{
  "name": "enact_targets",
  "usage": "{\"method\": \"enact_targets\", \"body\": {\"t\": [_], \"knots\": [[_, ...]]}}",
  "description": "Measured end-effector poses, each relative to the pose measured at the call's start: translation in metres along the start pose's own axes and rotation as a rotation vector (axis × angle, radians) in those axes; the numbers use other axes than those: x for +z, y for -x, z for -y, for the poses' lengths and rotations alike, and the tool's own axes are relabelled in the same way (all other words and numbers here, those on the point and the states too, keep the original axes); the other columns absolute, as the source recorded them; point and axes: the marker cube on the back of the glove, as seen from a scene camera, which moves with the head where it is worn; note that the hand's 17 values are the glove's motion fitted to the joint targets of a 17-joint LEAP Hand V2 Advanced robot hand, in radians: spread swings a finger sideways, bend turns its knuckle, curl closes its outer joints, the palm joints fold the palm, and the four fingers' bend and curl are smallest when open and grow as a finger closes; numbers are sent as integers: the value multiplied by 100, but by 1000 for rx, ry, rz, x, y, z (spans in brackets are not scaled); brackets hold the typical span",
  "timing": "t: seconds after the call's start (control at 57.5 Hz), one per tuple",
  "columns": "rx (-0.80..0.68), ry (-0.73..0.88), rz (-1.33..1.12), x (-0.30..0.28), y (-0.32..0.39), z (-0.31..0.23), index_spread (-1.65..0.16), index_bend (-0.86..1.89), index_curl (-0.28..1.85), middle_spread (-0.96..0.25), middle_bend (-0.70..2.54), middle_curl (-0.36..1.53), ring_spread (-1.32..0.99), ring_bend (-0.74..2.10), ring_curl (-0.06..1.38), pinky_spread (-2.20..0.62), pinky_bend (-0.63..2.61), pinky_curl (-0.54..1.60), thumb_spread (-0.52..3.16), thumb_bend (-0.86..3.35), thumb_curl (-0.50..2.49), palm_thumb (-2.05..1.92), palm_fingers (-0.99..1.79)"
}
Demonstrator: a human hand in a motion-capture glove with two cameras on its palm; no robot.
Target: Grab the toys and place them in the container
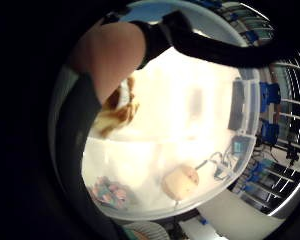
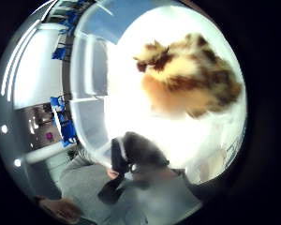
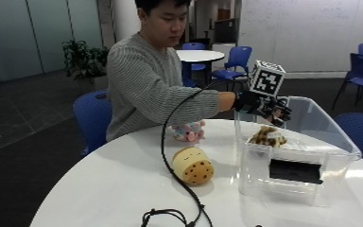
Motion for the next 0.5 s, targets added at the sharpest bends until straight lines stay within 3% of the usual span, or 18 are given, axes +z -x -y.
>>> {"method": "enact_targets", "body": {"t": [0.174,0.331,0.504], "knots": [[-2,-30,42,-2,6,-5,-38,5,54,-19,17,49,-20,38,42,2,97,39,104,-9,55,-11,-26],[-53,-56,37,-6,4,-20,-37,7,42,-17,16,44,-14,34,40,6,90,37,109,-8,43,-10,-20],[13,-152,141,-29,-20,-70,-36,10,35,-17,16,40,-13,32,40,8,85,35,112,-8,34,-10,-16]]}}
